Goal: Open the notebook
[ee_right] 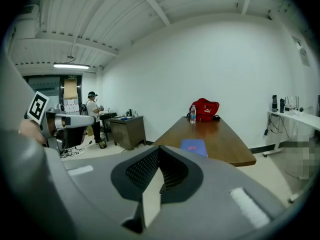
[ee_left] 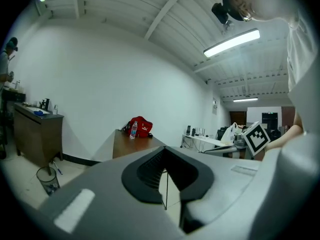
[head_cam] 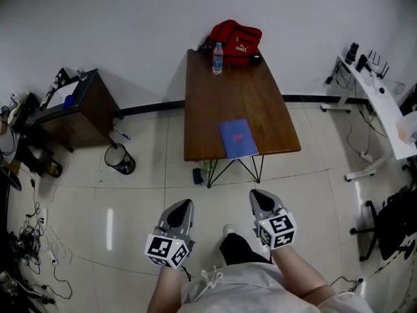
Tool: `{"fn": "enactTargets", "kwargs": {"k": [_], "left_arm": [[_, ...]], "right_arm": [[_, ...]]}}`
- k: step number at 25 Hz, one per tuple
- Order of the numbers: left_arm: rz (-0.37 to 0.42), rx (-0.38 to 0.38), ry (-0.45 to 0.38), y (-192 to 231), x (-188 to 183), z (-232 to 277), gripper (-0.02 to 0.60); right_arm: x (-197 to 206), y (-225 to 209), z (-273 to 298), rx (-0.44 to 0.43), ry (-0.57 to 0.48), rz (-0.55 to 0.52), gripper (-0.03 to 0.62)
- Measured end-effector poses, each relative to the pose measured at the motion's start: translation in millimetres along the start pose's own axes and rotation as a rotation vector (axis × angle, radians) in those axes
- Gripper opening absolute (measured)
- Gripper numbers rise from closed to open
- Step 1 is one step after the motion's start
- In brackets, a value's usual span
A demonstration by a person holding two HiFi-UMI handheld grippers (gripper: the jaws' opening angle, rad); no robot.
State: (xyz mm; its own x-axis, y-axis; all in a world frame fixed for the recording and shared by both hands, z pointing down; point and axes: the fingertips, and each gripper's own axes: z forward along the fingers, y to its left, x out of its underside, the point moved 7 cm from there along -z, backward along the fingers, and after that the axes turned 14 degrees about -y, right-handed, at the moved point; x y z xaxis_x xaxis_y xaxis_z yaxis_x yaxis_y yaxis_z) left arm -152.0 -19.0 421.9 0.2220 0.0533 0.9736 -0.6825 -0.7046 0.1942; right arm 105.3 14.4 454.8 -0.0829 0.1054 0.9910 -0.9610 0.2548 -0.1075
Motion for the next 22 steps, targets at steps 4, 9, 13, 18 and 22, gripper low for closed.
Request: {"fn": "enactTargets", "kwargs": {"k": [4, 9, 13, 18, 22], "left_arm": [[-0.008, -0.02, -0.002, 22, 3, 60, 0.006], [-0.024, -0.027, 0.047, 47, 24, 126, 0.006], [-0.06, -0.03, 0.122, 63, 53, 169, 0.006], [-0.102, -0.038, 0.203, 83, 90, 203, 0.006], [-0.14, -0.045, 0.256, 94, 120, 222, 0.006]], "right_arm": [[-4, -47, 49, 0.015, 0.024, -0.007, 0.006], [7, -105, 109, 0.071, 0.101, -0.017, 0.006], [35, -145, 149, 0.077, 0.195, 0.026, 0.072], [80, -183, 183, 0.114, 0.305, 0.076, 0.072], [112, -207, 201, 0.157, 0.369, 0.124, 0.072]]}}
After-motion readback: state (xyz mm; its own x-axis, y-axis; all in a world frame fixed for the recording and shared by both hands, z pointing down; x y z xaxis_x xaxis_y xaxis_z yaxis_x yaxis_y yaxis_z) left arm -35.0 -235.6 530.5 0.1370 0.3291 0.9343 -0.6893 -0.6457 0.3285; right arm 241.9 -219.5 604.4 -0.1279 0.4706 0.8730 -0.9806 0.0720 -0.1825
